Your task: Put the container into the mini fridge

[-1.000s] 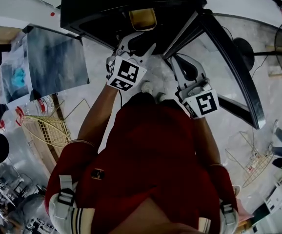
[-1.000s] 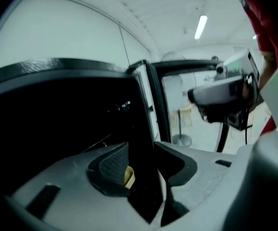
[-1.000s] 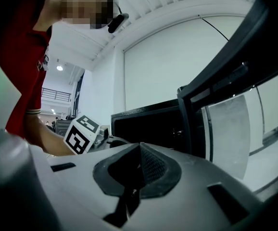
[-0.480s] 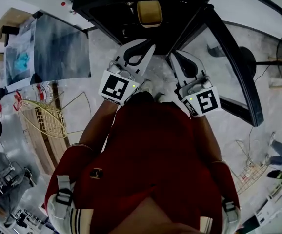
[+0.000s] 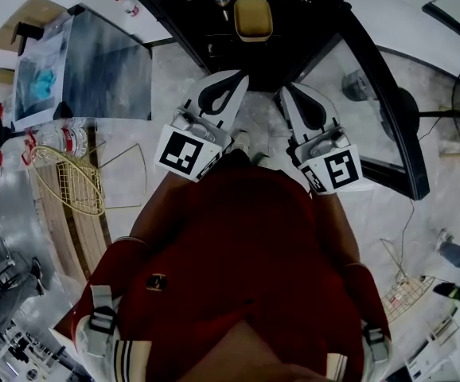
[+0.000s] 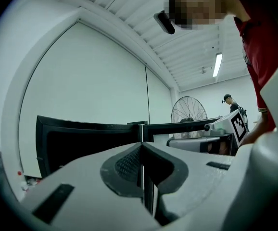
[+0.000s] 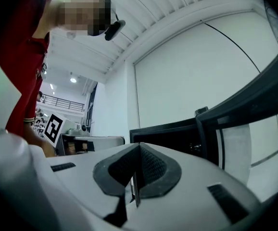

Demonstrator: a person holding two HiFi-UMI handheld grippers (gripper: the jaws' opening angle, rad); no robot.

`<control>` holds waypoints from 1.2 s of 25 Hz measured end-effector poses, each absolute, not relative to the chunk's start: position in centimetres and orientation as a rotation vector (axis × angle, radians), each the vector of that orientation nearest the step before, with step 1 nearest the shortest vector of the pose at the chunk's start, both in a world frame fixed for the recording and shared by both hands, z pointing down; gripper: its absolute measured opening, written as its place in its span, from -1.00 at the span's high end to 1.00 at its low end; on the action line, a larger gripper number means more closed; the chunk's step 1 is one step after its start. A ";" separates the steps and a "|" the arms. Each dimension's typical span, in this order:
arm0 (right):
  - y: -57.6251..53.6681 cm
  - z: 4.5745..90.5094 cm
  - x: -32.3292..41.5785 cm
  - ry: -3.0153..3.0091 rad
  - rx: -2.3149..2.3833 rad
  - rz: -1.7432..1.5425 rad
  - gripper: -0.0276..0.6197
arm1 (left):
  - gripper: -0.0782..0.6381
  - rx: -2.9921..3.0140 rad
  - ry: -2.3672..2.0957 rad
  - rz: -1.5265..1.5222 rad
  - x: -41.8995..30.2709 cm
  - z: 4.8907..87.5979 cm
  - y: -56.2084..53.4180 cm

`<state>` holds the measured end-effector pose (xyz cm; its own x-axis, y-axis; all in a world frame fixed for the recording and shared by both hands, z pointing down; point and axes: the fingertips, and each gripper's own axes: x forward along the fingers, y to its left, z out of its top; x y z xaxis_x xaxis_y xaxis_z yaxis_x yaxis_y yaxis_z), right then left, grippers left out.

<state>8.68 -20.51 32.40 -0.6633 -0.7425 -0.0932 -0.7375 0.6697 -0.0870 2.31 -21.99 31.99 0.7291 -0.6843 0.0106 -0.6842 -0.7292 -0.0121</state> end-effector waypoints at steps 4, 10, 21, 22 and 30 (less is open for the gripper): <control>-19.6 32.1 8.5 2.757 -1.213 -0.057 0.92 | 0.76 -2.903 1.149 -0.001 2.2 31.2 -20.7; -18.2 32.0 8.3 2.761 -1.192 -0.047 0.92 | 0.76 -2.889 1.144 0.006 2.2 30.9 -18.9; -16.3 31.5 8.0 2.770 -1.178 -0.020 0.92 | 0.76 -2.864 1.169 0.044 1.4 30.1 -16.9; -16.2 31.4 7.9 2.772 -1.178 -0.017 0.92 | 0.76 -2.863 1.172 0.047 1.2 30.1 -16.9; -15.3 31.3 8.5 2.782 -1.175 -0.005 0.92 | 0.76 -2.860 1.191 0.062 1.5 30.0 -15.9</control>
